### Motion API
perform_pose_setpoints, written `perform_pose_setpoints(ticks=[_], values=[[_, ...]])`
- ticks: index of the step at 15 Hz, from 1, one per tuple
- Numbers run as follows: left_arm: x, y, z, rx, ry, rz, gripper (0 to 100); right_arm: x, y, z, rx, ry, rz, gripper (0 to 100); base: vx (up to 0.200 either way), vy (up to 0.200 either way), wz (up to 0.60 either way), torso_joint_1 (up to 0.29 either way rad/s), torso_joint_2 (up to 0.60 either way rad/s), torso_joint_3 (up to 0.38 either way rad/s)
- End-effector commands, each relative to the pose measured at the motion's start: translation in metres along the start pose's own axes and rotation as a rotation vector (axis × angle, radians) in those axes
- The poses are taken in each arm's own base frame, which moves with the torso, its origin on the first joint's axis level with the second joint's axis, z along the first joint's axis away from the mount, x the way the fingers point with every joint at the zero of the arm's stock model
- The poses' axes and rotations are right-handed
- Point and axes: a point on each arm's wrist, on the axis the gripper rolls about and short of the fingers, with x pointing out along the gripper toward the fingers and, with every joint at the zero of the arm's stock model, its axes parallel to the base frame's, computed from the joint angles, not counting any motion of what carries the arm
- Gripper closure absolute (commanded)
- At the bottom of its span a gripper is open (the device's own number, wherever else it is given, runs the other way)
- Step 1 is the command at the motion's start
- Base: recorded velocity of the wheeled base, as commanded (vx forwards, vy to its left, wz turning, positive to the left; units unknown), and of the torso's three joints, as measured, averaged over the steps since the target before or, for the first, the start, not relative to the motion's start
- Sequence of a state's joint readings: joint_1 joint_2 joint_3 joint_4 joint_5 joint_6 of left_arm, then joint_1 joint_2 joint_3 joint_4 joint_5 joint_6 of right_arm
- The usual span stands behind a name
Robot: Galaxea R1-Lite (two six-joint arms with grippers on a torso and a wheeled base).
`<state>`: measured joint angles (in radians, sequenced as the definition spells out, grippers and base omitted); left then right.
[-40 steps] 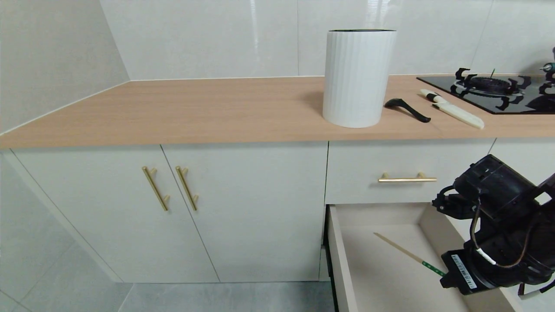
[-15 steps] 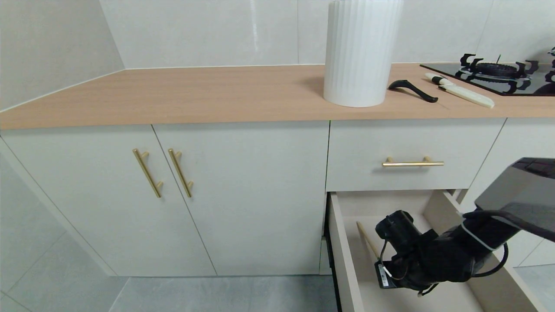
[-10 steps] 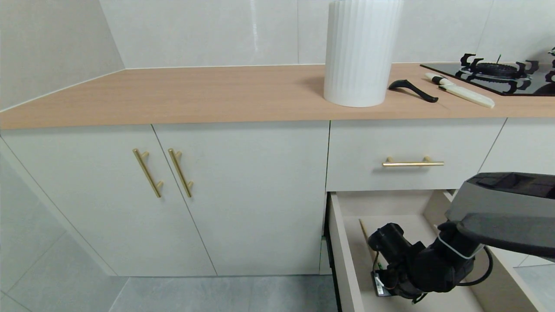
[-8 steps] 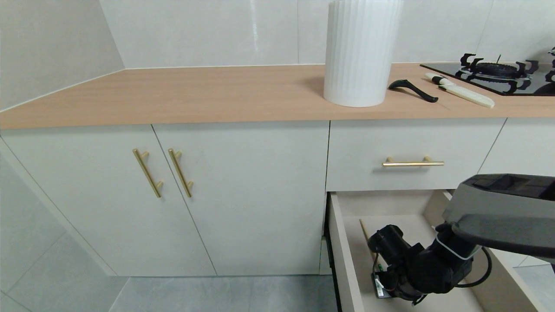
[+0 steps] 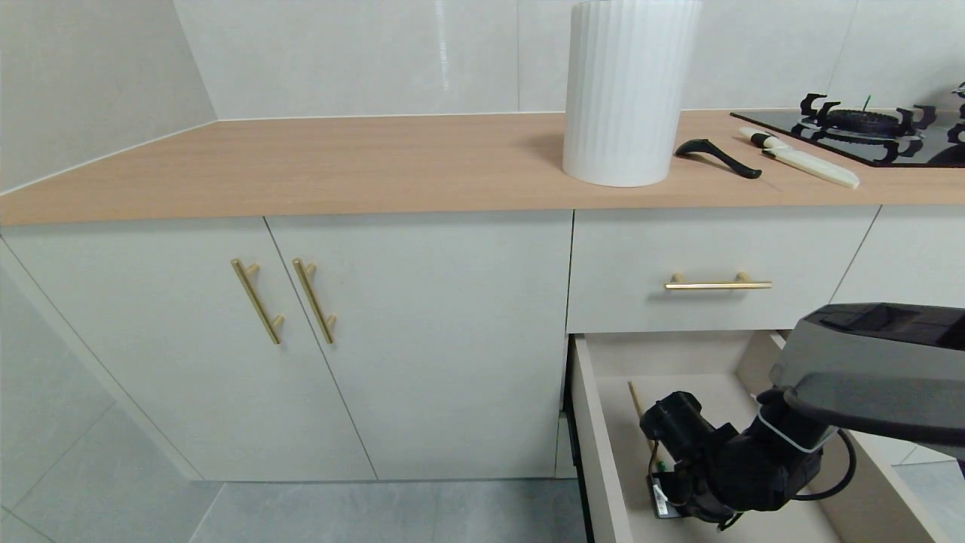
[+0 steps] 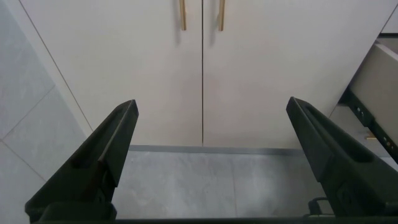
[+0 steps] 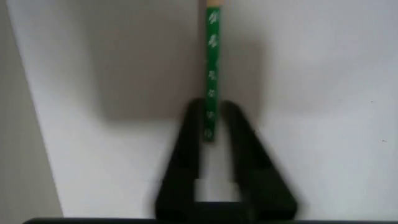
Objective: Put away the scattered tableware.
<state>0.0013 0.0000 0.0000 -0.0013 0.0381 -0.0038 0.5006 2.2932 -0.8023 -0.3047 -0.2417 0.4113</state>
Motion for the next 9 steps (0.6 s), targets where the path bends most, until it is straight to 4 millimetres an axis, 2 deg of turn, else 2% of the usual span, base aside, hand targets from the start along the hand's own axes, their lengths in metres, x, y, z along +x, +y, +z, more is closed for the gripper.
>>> perform_pose_setpoints(ticks=[1,7,9], values=[[0.000,0.000,0.000,-0.001,0.000,0.001,0,-0.001,0.000,0.001,0.000,-0.003,0.003,0,0.000,0.000,0.00,0.000,0.00,0.000],[0.000,0.000,0.000,-0.001,0.001,0.001,0,-0.005,0.000,0.003,0.004,-0.014,0.007,0,0.000,0.000,0.00,0.000,0.00,0.000],[0.000,0.000,0.000,-0.001,0.000,0.001,0,-0.026,-0.001,0.013,0.021,-0.072,0.034,0,0.000,0.000,0.00,0.000,0.00,0.000]])
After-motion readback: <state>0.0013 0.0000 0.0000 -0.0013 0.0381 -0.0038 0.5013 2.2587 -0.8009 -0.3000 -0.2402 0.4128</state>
